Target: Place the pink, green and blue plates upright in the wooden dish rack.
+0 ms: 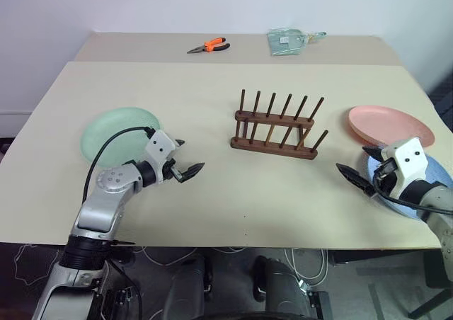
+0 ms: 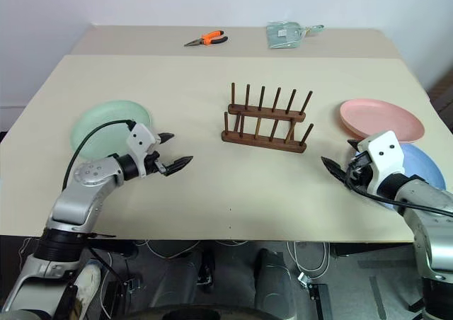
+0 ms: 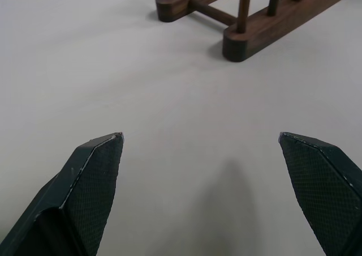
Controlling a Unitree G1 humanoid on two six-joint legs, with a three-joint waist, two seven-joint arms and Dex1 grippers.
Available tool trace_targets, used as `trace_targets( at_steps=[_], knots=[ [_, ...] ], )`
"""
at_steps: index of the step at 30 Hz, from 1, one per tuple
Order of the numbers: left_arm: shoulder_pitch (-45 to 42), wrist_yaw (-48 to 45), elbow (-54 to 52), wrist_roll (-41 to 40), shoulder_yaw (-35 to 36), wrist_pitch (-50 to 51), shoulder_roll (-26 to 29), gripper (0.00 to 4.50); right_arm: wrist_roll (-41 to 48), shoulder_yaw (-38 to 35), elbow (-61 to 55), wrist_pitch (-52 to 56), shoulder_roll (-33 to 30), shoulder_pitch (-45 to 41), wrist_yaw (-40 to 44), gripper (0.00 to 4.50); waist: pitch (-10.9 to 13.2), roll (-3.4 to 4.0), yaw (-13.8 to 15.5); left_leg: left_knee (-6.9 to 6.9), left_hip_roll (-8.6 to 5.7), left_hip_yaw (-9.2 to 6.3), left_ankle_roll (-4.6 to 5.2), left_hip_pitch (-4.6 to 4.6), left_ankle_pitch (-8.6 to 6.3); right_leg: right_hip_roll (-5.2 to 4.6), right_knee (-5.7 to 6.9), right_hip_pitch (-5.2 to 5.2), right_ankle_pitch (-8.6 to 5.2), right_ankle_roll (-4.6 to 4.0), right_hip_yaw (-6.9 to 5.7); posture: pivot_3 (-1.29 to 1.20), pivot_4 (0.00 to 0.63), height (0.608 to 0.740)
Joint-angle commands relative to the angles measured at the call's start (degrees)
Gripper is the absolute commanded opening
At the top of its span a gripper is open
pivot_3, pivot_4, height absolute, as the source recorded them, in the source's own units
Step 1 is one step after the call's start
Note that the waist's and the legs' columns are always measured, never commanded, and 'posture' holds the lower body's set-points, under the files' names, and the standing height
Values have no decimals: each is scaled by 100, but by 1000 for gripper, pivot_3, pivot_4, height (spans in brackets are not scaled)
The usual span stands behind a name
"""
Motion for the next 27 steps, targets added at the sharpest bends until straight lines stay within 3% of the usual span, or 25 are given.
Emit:
trace_targets(
  at_steps=[1, 11, 13, 17, 23, 26, 27],
  knots=[
    [-128, 83, -34, 47, 4, -85, -56, 4500, -93, 12, -45, -134, -11, -224, -94, 3883, 0, 0, 0, 0, 0, 0, 0, 0, 0, 0, 0, -1, 0, 0, 0, 0, 150, 740],
    [-734, -13, 742, 147, -280, -255, -447, 4500, -161, 351, 113, -119, -13, -573, 7, 3883, 0, -1, 14, 5, -4, -1, 3, -1, 2, 1, 4, 2, 1, 0, -1, 0, 150, 740],
    [-1011, -217, 1140, 214, -458, -411, -536, 4500, -141, 370, -26, -36, 74, -605, -109, 4468, 0, -1, 13, 10, -5, 0, 3, -1, 2, 0, 6, 3, 1, 0, -1, 0, 150, 740],
    [-2064, -532, 2773, 596, -920, -1104, -965, 4500, -337, 368, -604, 54, 305, -341, -551, 4468, 1, -2, 50, 12, -6, -4, 3, -2, 2, 1, 7, 5, 1, 0, -5, 0, 150, 740],
    [-3587, -695, 5712, 1052, -1059, -2308, -1785, 4500, -515, 354, -1584, 311, 794, 342, -1191, 4468, 1, -5, 141, 12, -14, 0, 25, -7, 7, 2, 4, 1, 1, 1, -6, 0, 150, 740],
    [-3922, -1071, 6488, 1188, -1123, -2658, -2101, 4500, -615, 365, -1981, 463, 971, 628, -1409, 4468, 1, -5, 147, 12, -14, 0, 29, -8, 5, 1, 3, 1, 1, 1, -6, 0, 150, 740],
    [-3973, -1182, 6620, 1240, -1148, -2762, -2155, 4265, -622, 352, -2108, 522, 1001, 693, -1461, 4490, 1, -6, 147, 13, -12, 0, 30, -8, 4, 0, 2, 2, 1, 2, -6, 0, 150, 740]
  ],
)
